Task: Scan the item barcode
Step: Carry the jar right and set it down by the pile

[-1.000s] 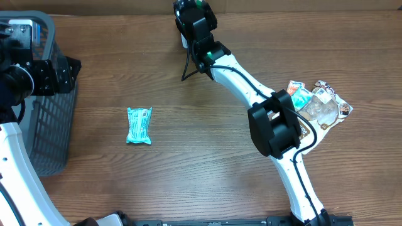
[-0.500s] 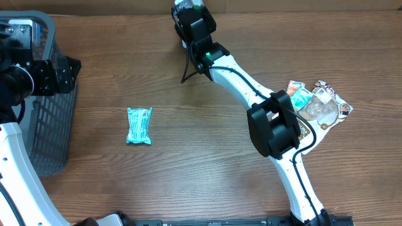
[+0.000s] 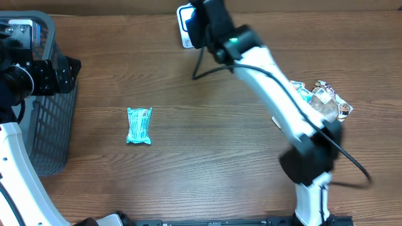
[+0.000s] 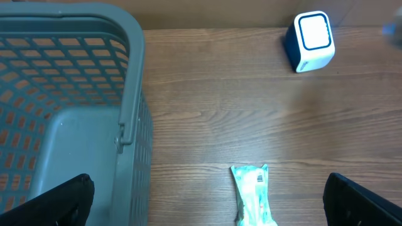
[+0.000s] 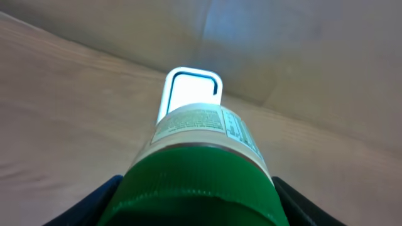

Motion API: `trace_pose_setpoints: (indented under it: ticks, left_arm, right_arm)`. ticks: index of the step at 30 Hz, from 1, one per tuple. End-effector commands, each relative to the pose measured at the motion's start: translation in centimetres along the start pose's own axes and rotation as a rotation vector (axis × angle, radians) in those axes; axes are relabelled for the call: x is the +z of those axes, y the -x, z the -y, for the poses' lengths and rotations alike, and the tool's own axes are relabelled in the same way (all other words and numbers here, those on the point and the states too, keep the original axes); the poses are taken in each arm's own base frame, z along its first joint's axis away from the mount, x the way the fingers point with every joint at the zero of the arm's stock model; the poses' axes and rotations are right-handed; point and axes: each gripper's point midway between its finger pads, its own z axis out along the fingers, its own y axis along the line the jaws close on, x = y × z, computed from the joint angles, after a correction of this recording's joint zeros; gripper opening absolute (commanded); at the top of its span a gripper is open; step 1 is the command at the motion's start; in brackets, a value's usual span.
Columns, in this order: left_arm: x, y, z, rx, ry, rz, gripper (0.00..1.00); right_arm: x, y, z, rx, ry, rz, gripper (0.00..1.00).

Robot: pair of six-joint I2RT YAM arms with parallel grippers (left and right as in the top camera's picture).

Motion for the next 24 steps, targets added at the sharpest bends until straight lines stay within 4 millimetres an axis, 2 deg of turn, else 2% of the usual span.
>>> trace_pose_setpoints:
  ticks: [1, 6, 8, 14, 20, 24]
  left_arm:
    - [0.2, 0.0, 0.4, 0.023, -0.015, 0.000, 1.00]
    - [0.2, 0.0, 0.4, 0.022, -0.015, 0.000, 0.99]
    - [0.2, 0.0, 0.4, 0.023, -0.015, 0.000, 0.99]
    - [0.2, 0.0, 0.4, 0.023, -0.015, 0.000, 1.00]
    - [0.2, 0.0, 0.4, 0.023, -0.015, 0.000, 1.00]
    - [0.2, 0.0, 0.4, 0.023, -0.015, 0.000, 1.00]
  right_arm:
    - [-4.0, -0.5, -0.1, 0.211, 0.084, -0.068, 0.49]
    - [-4.6, -8.4, 2.5, 0.220, -0.019, -0.388, 0.46]
    - [-4.5, -10.8, 3.3, 0.251, -0.059, -0.488, 0.46]
    - [-2.1, -17.7, 5.7, 0.294, -0.154, -0.684, 0.47]
    - [1.5, -23.0, 9.0, 0.366, -0.198, -0.741, 0.47]
    - [2.5, -25.2, 11.0, 0.413, -0.224, -0.754, 0.47]
